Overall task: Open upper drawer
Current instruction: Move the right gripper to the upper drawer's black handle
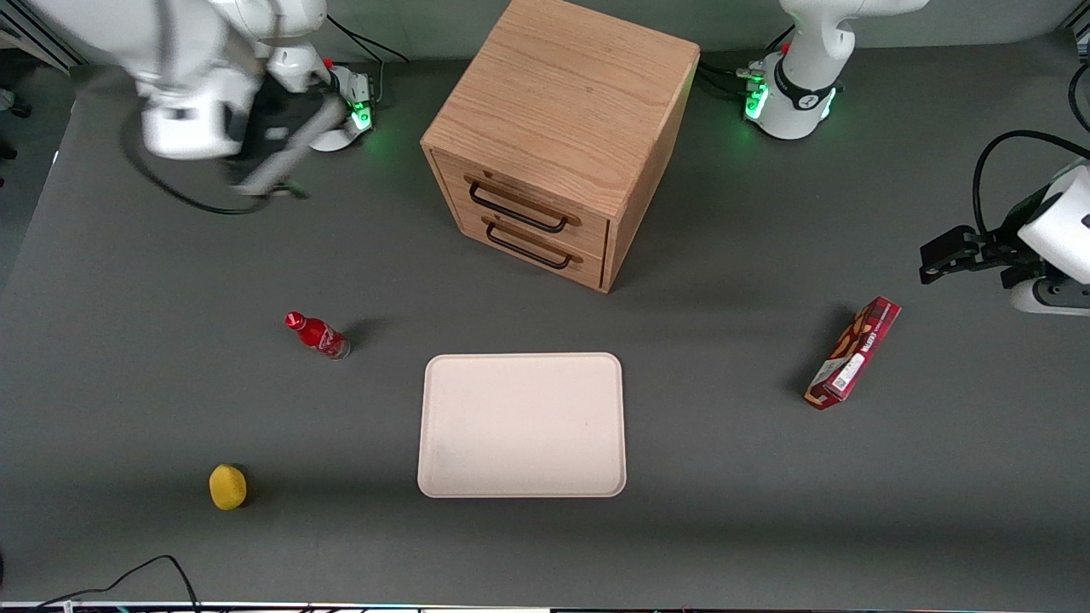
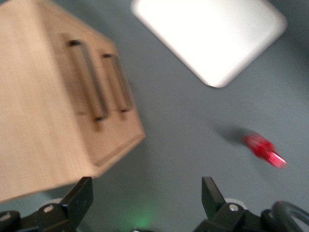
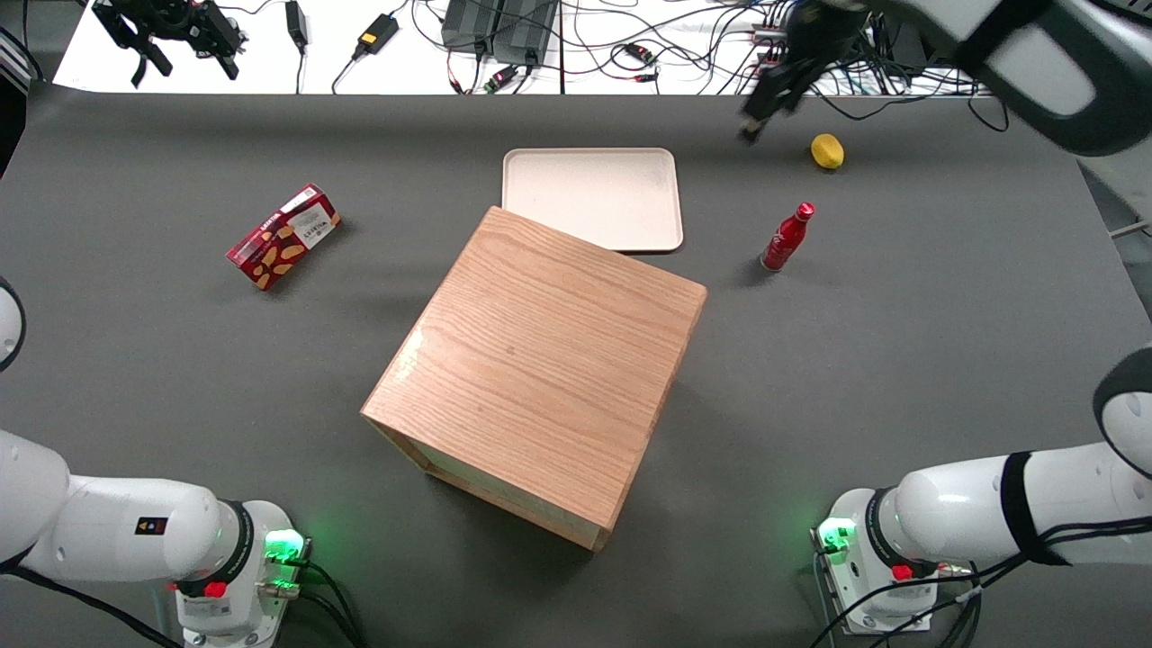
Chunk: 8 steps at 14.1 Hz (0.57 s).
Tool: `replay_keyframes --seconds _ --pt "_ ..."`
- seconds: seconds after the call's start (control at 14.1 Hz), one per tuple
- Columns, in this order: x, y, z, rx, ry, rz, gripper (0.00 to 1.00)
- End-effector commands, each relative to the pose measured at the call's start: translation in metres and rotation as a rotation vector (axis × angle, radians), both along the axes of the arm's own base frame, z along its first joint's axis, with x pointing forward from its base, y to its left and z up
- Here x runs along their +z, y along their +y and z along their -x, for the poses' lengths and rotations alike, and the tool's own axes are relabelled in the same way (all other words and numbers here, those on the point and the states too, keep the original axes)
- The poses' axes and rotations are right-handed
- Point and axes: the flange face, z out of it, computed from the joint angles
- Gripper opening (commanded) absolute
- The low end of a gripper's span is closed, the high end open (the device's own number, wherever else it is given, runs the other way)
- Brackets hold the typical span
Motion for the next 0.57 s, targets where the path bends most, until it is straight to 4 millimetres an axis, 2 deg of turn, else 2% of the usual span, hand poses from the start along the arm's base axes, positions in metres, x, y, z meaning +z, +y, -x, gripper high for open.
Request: replay_keyframes --seconds 0.0,0.14,0.21,0.35,0.5 --pt "-0.036 0.037 -0.014 0.099 0.099 -0.086 1.00" --pt "-0.071 0.072 -0.016 0.148 0.136 -0.125 1.00" --pt "-0.086 0.083 -0.020 0.140 0.136 -0.142 1.00" --pt "-0.134 0.096 -0.018 0.091 0.140 -0.147 1.00" --pt "-0.159 0.105 -0.015 0.071 0.143 -0.161 1.00"
